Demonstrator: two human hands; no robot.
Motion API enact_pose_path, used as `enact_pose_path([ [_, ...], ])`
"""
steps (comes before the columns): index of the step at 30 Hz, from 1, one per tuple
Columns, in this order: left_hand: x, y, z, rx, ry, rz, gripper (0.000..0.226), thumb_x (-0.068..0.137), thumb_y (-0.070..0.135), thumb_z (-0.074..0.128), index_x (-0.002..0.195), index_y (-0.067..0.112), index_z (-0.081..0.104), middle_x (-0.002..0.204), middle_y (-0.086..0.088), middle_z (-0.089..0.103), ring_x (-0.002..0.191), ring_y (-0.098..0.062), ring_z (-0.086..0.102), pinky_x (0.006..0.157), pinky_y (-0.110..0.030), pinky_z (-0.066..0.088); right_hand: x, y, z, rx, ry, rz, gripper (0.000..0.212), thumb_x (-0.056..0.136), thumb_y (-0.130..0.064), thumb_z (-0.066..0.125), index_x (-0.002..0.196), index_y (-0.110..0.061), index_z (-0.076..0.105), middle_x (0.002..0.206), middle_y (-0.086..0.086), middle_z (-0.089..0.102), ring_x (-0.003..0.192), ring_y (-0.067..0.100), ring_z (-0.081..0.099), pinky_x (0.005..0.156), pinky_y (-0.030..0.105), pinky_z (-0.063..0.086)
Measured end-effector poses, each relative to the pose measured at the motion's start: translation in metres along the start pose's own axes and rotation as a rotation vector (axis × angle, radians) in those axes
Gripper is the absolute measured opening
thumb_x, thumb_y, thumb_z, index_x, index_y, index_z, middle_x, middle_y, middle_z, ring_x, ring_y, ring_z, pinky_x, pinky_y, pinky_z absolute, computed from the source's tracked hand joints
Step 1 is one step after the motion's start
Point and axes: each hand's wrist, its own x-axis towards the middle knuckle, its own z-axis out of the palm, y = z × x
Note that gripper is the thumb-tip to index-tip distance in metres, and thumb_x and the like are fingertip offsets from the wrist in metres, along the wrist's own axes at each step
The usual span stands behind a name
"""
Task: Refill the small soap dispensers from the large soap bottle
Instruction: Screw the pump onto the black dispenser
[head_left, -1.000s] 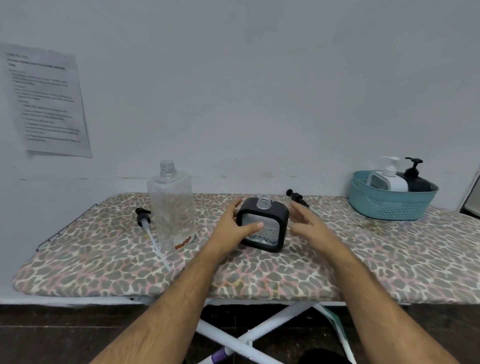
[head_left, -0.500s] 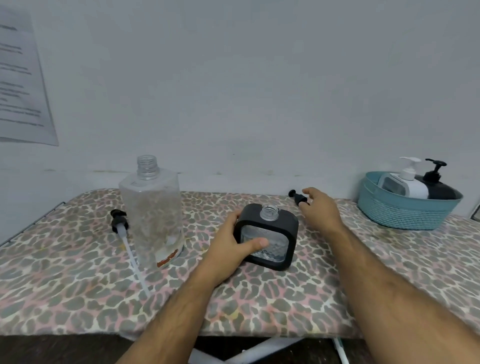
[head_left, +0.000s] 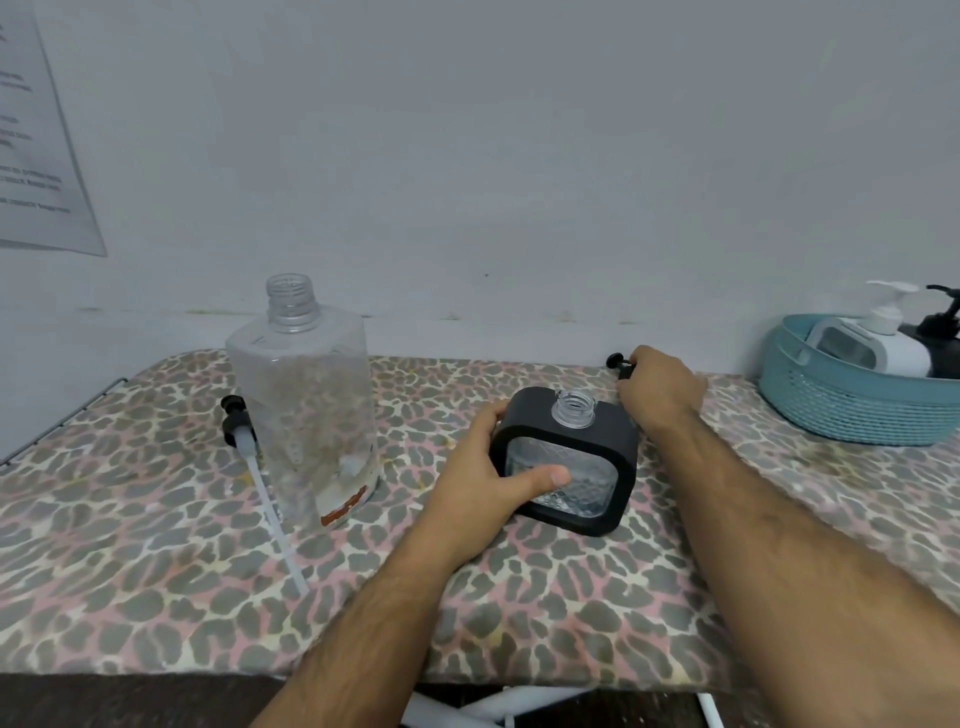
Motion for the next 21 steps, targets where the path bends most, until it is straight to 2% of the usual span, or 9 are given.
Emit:
enact_pose_path([
  [2, 0.000, 0.000, 0.000, 0.006, 0.001, 0.000, 0.066, 0.076, 0.021, 0.084, 0.131, 0.030, 0.047, 0.119, 0.013, 0.065, 0.104, 0.002, 0.065, 0.085, -0.016, 0.053, -0.004, -0.003, -0.005, 0.014, 0.023, -0.009, 0.015, 0.092, -0.017, 0.056, 0.104, -0.023, 0.061, 0.076, -0.005, 0.054, 0.078, 0.022, 0.049, 0.092, 0.038, 0.034],
  [5, -0.001, 0.001, 0.000, 0.007, 0.007, 0.000, 0.065, 0.076, 0.022, 0.084, 0.127, 0.033, 0.047, 0.118, 0.014, 0.065, 0.103, 0.003, 0.065, 0.085, -0.016, 0.053, -0.012, -0.009, -0.020, 0.172, 0.034, -0.041, 0.015, 0.088, -0.020, 0.060, 0.102, -0.025, 0.061, 0.081, -0.006, 0.058, 0.081, 0.021, 0.052, 0.102, 0.044, 0.038],
  [6, -0.001, 0.001, 0.000, 0.008, 0.010, 0.000, 0.065, 0.075, 0.022, 0.085, 0.127, 0.034, 0.047, 0.118, 0.014, 0.065, 0.103, 0.003, 0.065, 0.085, -0.017, 0.053, -0.016, -0.012, -0.027, 0.267, 0.032, -0.050, 0.015, 0.086, -0.021, 0.061, 0.100, -0.026, 0.061, 0.084, -0.006, 0.061, 0.082, 0.021, 0.055, 0.098, 0.043, 0.043],
  [8, -0.002, 0.002, 0.000, 0.005, 0.009, -0.004, 0.065, 0.075, 0.022, 0.085, 0.127, 0.034, 0.046, 0.118, 0.014, 0.065, 0.103, 0.003, 0.065, 0.086, -0.019, 0.053, -0.027, -0.016, -0.045, 0.495, 0.007, -0.063, 0.017, 0.082, -0.023, 0.067, 0.097, -0.023, 0.062, 0.090, -0.005, 0.066, 0.083, 0.020, 0.062, 0.080, 0.034, 0.051],
  [10, -0.002, 0.003, 0.000, 0.004, 0.009, 0.000, 0.064, 0.076, 0.022, 0.085, 0.125, 0.035, 0.046, 0.118, 0.014, 0.065, 0.102, 0.002, 0.065, 0.087, -0.021, 0.054, -0.040, -0.021, -0.066, 0.704, 0.001, -0.099, 0.020, 0.079, -0.021, 0.073, 0.096, -0.019, 0.065, 0.088, -0.004, 0.069, 0.081, 0.018, 0.066, 0.064, 0.028, 0.050],
  [11, -0.002, 0.003, 0.001, 0.007, 0.008, 0.001, 0.064, 0.076, 0.023, 0.085, 0.125, 0.035, 0.046, 0.117, 0.015, 0.065, 0.102, 0.003, 0.065, 0.088, -0.021, 0.053, -0.047, -0.024, -0.077, 0.787, 0.011, -0.125, 0.020, 0.078, -0.021, 0.075, 0.095, -0.018, 0.065, 0.085, -0.004, 0.069, 0.079, 0.017, 0.067, 0.061, 0.028, 0.049],
  [15, -0.004, 0.004, 0.000, 0.005, 0.007, -0.003, 0.065, 0.076, 0.023, 0.084, 0.128, 0.032, 0.046, 0.117, 0.013, 0.065, 0.100, 0.004, 0.065, 0.084, -0.018, 0.054, -0.080, -0.036, -0.122, 1.037, 0.150, -0.225, 0.020, 0.076, -0.022, 0.078, 0.091, -0.023, 0.065, 0.087, -0.002, 0.070, 0.083, 0.016, 0.069, 0.072, 0.033, 0.056],
  [18, -0.003, 0.003, -0.001, 0.004, 0.005, -0.005, 0.066, 0.075, 0.025, 0.085, 0.130, 0.031, 0.047, 0.118, 0.012, 0.066, 0.102, 0.000, 0.066, 0.089, -0.024, 0.054, -0.105, -0.046, -0.143, 1.160, 0.235, -0.290, 0.022, 0.079, -0.019, 0.077, 0.097, -0.022, 0.064, 0.093, -0.005, 0.071, 0.086, 0.010, 0.068, 0.076, 0.028, 0.057],
  [21, -0.003, 0.002, 0.000, 0.016, 0.008, -0.002, 0.068, 0.075, 0.027, 0.085, 0.131, 0.030, 0.047, 0.117, 0.012, 0.066, 0.103, -0.001, 0.066, 0.090, -0.025, 0.054, -0.124, -0.055, -0.151, 1.230, 0.273, -0.338, 0.024, 0.081, -0.018, 0.077, 0.102, -0.020, 0.064, 0.095, -0.007, 0.072, 0.086, 0.007, 0.068, 0.078, 0.025, 0.056],
])
